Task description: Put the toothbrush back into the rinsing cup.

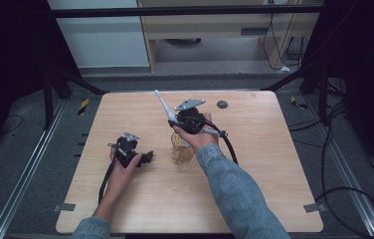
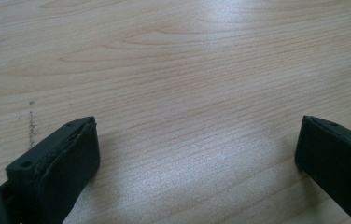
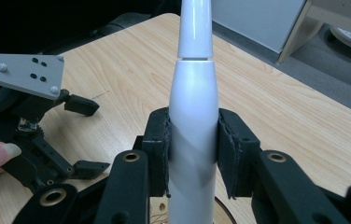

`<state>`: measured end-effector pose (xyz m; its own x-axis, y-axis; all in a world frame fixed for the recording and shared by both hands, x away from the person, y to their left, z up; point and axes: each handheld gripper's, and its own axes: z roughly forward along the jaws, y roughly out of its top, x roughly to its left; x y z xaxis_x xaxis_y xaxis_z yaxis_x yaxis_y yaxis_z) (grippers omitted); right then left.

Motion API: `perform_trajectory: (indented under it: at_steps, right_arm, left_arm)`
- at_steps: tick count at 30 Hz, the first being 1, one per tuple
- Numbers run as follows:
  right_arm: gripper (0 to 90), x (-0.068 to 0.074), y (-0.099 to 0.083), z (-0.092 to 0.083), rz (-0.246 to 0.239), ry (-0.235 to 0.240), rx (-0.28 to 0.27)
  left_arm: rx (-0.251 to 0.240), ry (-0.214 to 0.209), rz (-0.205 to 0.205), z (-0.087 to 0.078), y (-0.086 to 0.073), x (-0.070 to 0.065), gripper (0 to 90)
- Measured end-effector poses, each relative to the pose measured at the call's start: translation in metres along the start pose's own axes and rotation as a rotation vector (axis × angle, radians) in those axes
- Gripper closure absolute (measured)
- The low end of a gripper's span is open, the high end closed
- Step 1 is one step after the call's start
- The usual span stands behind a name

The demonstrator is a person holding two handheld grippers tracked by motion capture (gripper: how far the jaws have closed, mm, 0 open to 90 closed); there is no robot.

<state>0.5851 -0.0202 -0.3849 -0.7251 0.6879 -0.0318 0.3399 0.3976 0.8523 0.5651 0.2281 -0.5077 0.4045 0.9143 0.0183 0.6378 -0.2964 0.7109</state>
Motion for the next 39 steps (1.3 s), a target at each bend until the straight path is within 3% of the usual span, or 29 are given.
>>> perform_trajectory:
  at_steps: [15, 39]
  right_arm:
    - [66.6, -0.002, -0.008, -0.001, 0.02, 0.001, 0.003]
    - [66.5, 0.002, -0.014, -0.003, -0.009, 0.017, 0.036]
  left_arm:
    - [0.0, 0.0, 0.0, 0.0, 0.0, 0.0, 0.0]
    - [0.0, 0.0, 0.0, 0.0, 0.0, 0.0, 0.0]
